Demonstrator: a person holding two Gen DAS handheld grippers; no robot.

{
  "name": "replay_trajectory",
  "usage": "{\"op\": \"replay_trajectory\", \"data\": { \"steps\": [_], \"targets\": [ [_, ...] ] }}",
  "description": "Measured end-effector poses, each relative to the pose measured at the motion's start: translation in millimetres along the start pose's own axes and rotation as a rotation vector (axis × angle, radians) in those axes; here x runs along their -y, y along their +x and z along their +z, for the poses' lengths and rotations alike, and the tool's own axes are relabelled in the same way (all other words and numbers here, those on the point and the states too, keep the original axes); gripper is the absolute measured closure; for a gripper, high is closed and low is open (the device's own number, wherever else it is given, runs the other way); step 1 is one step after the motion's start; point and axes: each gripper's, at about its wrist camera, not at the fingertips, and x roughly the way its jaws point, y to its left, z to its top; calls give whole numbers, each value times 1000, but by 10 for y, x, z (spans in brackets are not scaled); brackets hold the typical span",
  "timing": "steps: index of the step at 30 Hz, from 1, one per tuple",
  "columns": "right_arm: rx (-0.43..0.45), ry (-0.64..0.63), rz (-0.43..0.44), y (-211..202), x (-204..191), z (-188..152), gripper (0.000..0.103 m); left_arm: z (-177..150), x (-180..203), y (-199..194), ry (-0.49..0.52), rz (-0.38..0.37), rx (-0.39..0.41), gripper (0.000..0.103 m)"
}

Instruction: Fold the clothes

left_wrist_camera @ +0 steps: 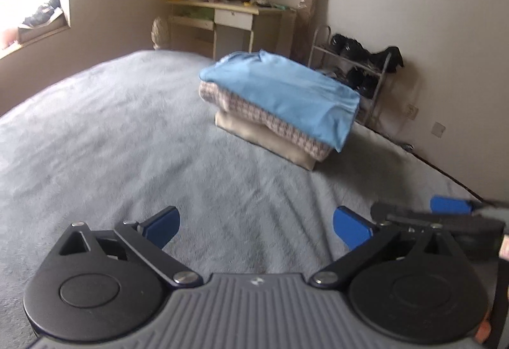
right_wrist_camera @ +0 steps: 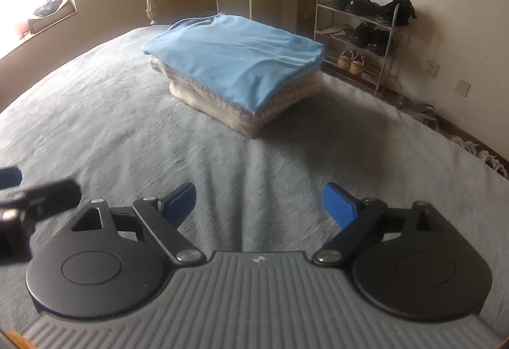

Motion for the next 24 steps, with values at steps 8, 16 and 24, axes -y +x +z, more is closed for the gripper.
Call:
{"op": "replay_trajectory", "data": {
  "steps": [8,16,24],
  "targets": [
    [57,-10,-98,-248,48,-73,1,-38,207,-107,22,95,0,0],
    [94,-31,-139,-376,102,-100,1,-112,286,-111,-3,109,-39,0],
    [86,-19,-121,-384,139,-120,1,-127,288,-146,-59,115,-48,1]
  ]
}}
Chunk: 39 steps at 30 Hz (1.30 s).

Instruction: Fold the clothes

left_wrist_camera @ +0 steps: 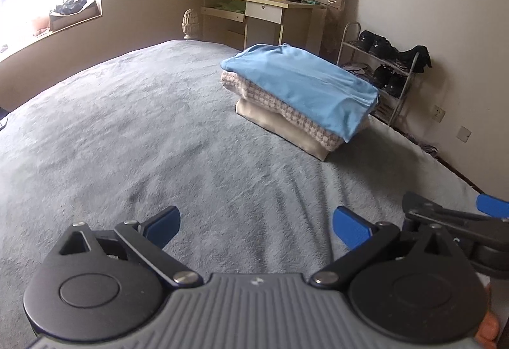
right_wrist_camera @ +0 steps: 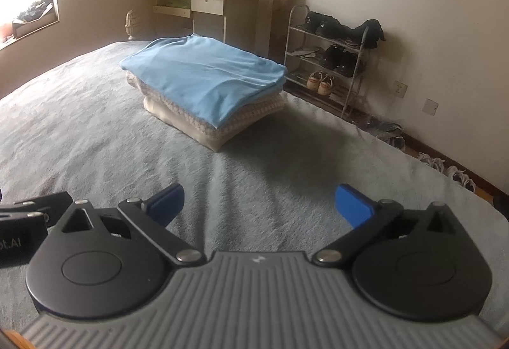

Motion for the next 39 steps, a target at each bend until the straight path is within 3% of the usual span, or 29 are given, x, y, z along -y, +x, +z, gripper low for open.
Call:
{"op": "replay_trajectory", "data": {
  "steps": [16,39],
  "targets": [
    [-9,22,0,-6,75,-30,1,-15,90,-31,30,-1,-6,1],
    [-6,6,-1,-28,29,-34,1,-10,34,-25,-5,-1,-15,1]
  ]
}}
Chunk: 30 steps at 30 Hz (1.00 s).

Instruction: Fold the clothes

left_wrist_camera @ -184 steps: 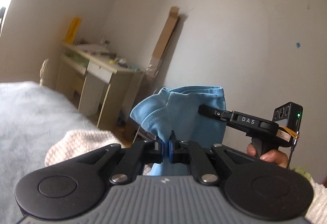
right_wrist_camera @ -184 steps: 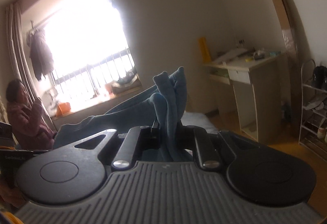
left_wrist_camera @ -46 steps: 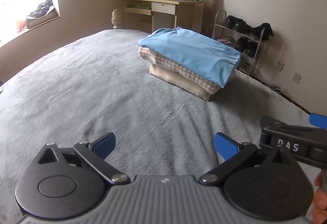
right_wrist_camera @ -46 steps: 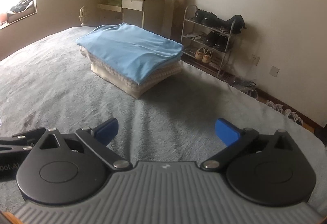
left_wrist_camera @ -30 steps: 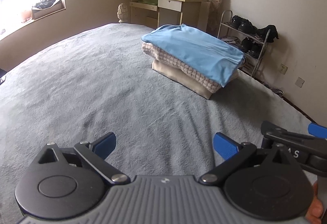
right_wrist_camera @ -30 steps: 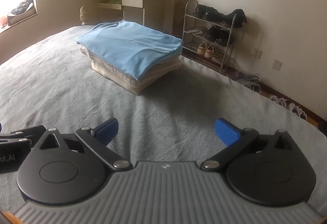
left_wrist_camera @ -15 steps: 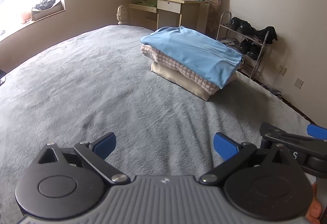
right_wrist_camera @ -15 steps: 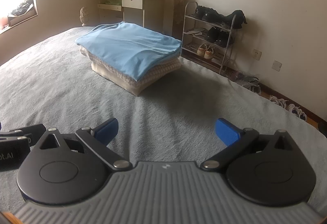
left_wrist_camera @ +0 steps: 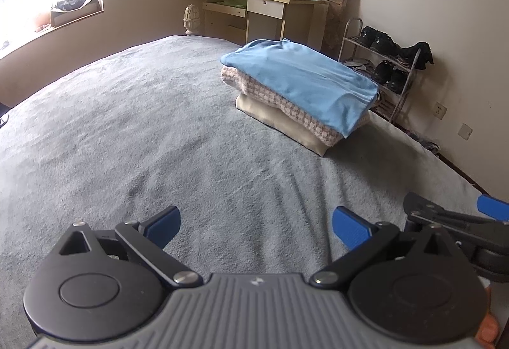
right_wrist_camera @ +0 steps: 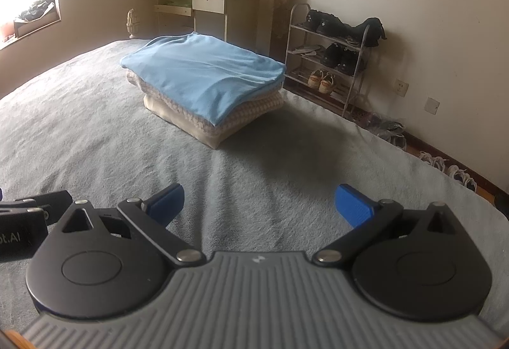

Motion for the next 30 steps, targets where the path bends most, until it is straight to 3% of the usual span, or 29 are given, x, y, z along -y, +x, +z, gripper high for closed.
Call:
{"op": "replay_trajectory", "data": {
  "steps": [30],
  "targets": [
    [14,-13,-8,-51,-14,-7,1,12,-61,30,-32,2,-23,1]
  ]
}}
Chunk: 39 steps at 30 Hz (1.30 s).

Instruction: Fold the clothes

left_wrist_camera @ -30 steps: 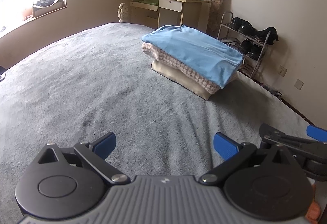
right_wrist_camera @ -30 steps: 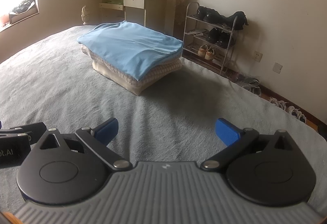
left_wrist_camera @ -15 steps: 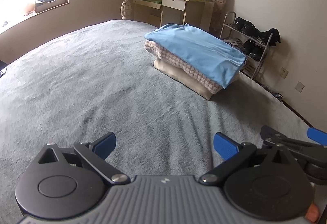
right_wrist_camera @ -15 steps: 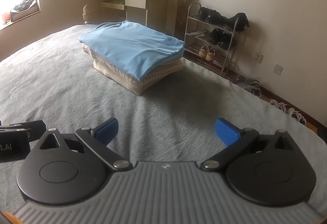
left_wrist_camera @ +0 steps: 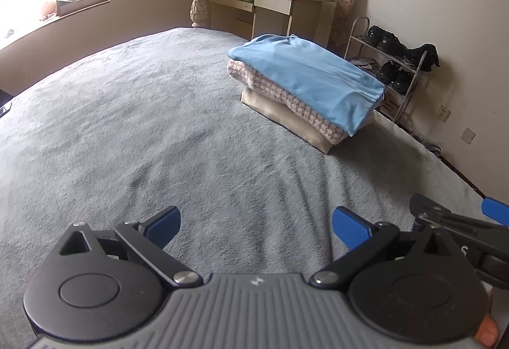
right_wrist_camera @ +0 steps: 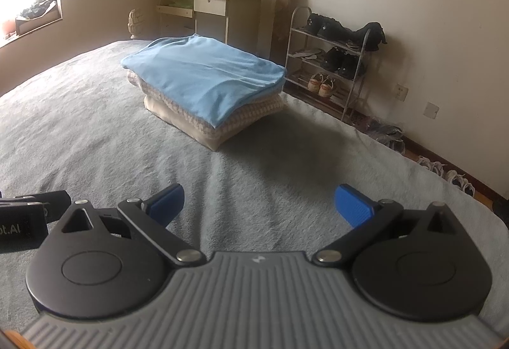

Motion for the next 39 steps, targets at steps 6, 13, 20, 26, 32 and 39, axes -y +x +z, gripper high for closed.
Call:
{"op": "replay_trajectory", "data": {
  "steps": [6,13,20,26,32,39],
  "targets": [
    [0,2,-2,-3,5,-1,1,-12,9,-7,4,-4,-2,1],
    [-2,5,-3,-2,7,-2,1,-12,22,-19,5,-4,-3,1],
    [-7,12,-5,17,19,-5,1,-21,53,-17,13,-9,-7,1],
    [-4,10,-6,17,14,-8,1,-22,59,-13,18,-11,-9,1],
    [-7,11,-8,15,16,-16,1,-25,59,-15,15,-11,-9,1],
    [-8,4,-6,11,11,-19,1,-23,53,-28,12,-11,-6,1]
  ]
}}
